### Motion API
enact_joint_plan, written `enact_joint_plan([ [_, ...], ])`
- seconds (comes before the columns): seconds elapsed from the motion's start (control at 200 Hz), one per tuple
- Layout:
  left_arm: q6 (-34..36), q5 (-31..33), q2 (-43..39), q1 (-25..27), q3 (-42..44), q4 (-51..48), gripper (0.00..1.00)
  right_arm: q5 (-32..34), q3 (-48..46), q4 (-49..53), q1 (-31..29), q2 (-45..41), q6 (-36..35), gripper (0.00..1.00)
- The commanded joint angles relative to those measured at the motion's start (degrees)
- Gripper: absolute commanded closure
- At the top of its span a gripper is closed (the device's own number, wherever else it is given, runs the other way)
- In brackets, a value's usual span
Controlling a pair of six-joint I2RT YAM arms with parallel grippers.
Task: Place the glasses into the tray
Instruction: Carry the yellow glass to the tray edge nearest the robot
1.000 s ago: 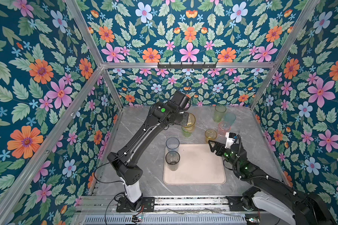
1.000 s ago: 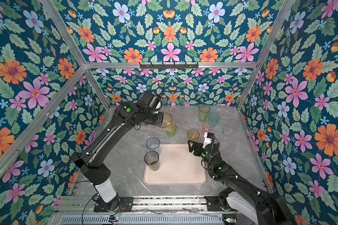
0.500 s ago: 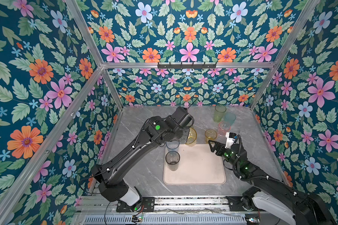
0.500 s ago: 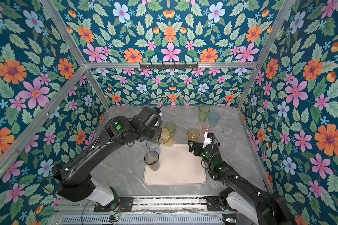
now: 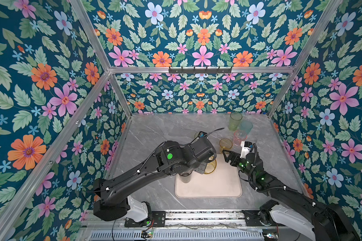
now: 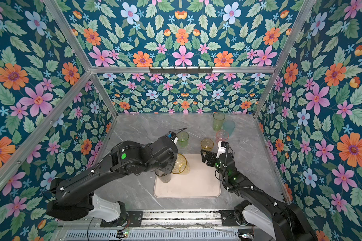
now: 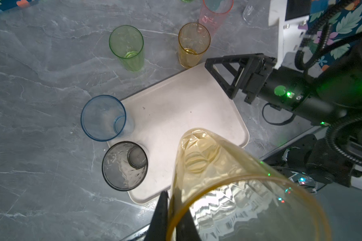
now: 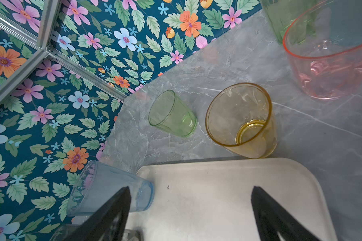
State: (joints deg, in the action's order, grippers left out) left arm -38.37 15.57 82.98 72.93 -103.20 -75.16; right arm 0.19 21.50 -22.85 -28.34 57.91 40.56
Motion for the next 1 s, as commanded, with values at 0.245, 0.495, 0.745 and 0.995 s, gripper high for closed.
enact_joint_plan([
  [0.245, -11.4, 2.5, -4.3, 7.7, 8.9, -1.8, 1.00, -0.7, 1.4, -0.4, -0.1, 1.4, 0.8, 0.09],
  [0.495, -16.4, 1.7, -7.6, 10.7, 15.7, -3.0, 1.00, -0.6, 1.5, -0.3, 0.0, 1.5, 0.8, 0.08],
  [0.745, -19.3, 0.5, -10.7, 11.3, 22.7, -2.2, 1.00, -0.6, 1.8, -0.1, -0.1, 1.8, 0.8, 0.08],
  [0.995, -23.7, 0.7, -14.5, 11.4, 31.4, 1.8, 1.00, -0.3, 1.5, 0.0, -0.1, 1.5, 0.9, 0.08],
])
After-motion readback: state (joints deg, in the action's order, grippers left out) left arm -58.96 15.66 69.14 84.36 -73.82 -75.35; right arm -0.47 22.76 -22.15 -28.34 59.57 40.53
